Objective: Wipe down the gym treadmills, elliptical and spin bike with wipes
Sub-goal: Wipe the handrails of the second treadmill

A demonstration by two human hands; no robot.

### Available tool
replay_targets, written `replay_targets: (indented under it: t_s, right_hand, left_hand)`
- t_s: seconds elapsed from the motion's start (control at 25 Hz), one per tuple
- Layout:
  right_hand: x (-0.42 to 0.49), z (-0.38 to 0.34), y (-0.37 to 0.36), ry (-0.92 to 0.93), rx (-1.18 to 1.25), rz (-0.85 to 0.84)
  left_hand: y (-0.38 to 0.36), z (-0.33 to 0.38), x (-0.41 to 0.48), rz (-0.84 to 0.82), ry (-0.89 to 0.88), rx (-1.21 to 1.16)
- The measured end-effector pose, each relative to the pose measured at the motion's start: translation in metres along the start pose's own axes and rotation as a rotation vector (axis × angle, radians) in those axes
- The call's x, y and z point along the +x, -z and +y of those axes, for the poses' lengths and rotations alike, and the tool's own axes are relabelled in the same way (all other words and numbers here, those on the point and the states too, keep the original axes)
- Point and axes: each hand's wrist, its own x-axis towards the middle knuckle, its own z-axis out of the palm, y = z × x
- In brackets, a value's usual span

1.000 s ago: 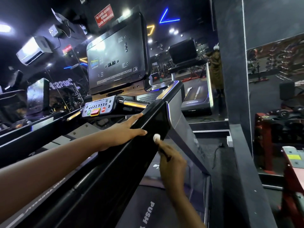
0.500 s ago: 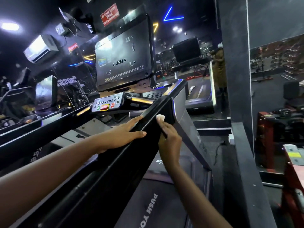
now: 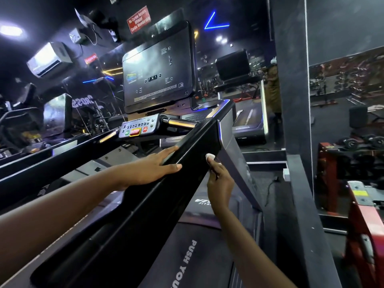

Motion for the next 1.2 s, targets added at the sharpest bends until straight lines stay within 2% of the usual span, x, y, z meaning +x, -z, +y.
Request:
replay_targets:
  t_s: [0.44, 0.6, 0.72, 0.84, 0.96, 1.08, 1.2]
  right_hand:
    - [-0.12, -0.068, 0.011, 0.128, 0.046, 0.016]
    - [-0.166, -0.098, 0.025, 0.146, 0.132, -0.086]
    - [-0.141, -0.108, 0.036, 0.121, 0.178, -0.066]
    - [-0.068, -0.096, 0.026, 0.081, -0.001, 0.039]
    - [-0.03, -0.087, 0.01, 0.079, -0.121, -0.105]
    - [-0.046, -0.093, 0.006, 0.079, -0.151, -0.103]
    - [-0.094, -0.113, 0.012, 0.234, -0.1, -0.086]
  left_hand:
    - [-0.006, -0.017, -0.087, 0.026, -0.073, -0.021]
    - [-0.01, -0.03, -0.114, 0.047, -0.08, 0.059]
    - [-0.015, -0.032, -0.131, 0.068, -0.044, 0.068]
    - [-0.022, -0.032, -0.138, 0.136, -0.014, 0.045]
    - [-0.024, -0.031, -0.139, 0.173, -0.04, 0.035]
    - [-0.024, -0.029, -0.138, 0.18, -0.028, 0.011]
    - [-0.024, -0.027, -0.135, 0.195, -0.025, 0.031]
